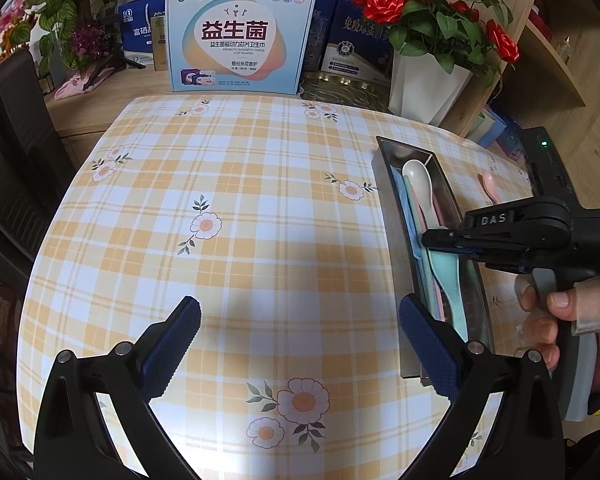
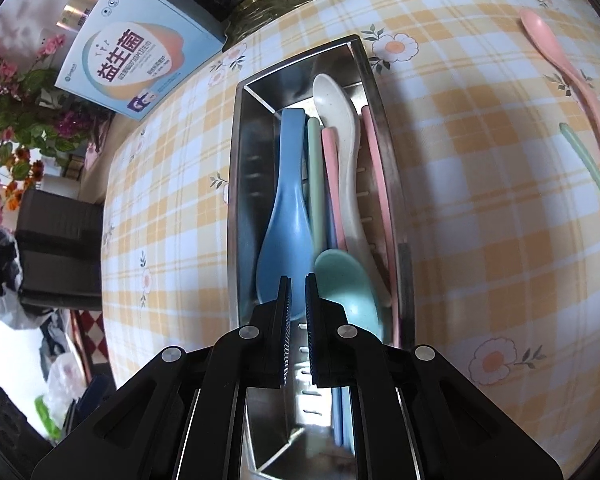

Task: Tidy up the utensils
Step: 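Lower the green chopstick into the steel basket and open the right gripper, then withdraw both open grippers from the basket toward the pink spoon and green chopstick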

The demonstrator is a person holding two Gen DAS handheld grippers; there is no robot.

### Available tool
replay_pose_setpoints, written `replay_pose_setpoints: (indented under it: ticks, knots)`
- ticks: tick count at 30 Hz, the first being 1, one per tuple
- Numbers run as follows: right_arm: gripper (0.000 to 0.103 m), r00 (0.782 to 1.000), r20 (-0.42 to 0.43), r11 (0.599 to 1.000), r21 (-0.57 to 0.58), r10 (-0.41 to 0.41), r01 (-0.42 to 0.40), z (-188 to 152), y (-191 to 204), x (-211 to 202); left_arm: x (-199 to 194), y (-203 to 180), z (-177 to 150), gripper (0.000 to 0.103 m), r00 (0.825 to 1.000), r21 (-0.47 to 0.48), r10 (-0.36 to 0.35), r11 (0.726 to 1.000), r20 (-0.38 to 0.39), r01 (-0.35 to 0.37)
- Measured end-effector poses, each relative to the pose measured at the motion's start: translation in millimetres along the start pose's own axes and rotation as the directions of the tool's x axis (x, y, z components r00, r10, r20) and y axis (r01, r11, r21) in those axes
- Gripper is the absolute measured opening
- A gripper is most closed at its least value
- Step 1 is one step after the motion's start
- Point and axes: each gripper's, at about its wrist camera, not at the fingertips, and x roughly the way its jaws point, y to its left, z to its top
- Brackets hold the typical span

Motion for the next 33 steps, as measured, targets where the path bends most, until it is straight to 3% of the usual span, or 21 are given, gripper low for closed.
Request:
replay_pose_setpoints:
  ticks: [7, 11, 15, 17, 18, 24, 29, 33]
  knots:
    - [0.008, 0.997, 0.067, 0.998, -0.053, 0.028, -0.024, 2.9, -6.8, -33.2, -2.5, -17.3, 7.7, 0.097, 1.000, 0.021, 0.005, 1.000, 0.014, -0.005]
    - [0.008, 0.988, 0.154, 0.986, -0.166, 0.026, 0.000, 0.9, -15.4, -62.1, -6.0, -33.4, 13.6, 0.097, 0.999, 0.027, -0.008, 1.000, 0.047, 0.007]
    - [0.010, 0.971, 0.240, 0.942, -0.322, -0.014, 0.093, -11.2, -30.3, -86.8, -9.3, -54.1, 19.1, 0.097, 0.996, 0.038, -0.042, 0.999, 0.079, 0.039]
    - [0.036, 0.962, 0.272, 0.932, -0.345, -0.013, 0.110, -15.8, -43.1, -98.2, -9.0, -65.7, 21.6, 0.097, 0.995, 0.048, -0.045, 0.998, 0.087, 0.041]
    - [0.042, 0.958, 0.287, 0.930, -0.349, -0.011, 0.115, -17.7, -49.1, -103.2, -8.8, -71.2, 22.4, 0.097, 0.995, 0.053, -0.047, 0.998, 0.089, 0.042]
    - [0.051, 0.938, 0.345, 0.909, -0.384, -0.023, 0.163, -25.6, -93.7, -130.0, -4.2, -111.5, 24.2, 0.097, 0.994, 0.092, -0.069, 0.994, 0.087, 0.061]
    - [0.069, 0.936, 0.352, 0.909, -0.380, -0.027, 0.169, -30.1, -133.6, -147.0, 8.4, -154.5, 21.6, 0.097, 0.994, 0.129, -0.098, 0.987, 0.052, 0.091]
    - [0.071, 0.942, 0.336, 0.926, -0.349, -0.020, 0.144, -30.8, -166.8, -157.7, 23.0, -191.2, 16.9, 0.097, 0.999, 0.174, -0.033, 0.984, 0.016, 0.029]
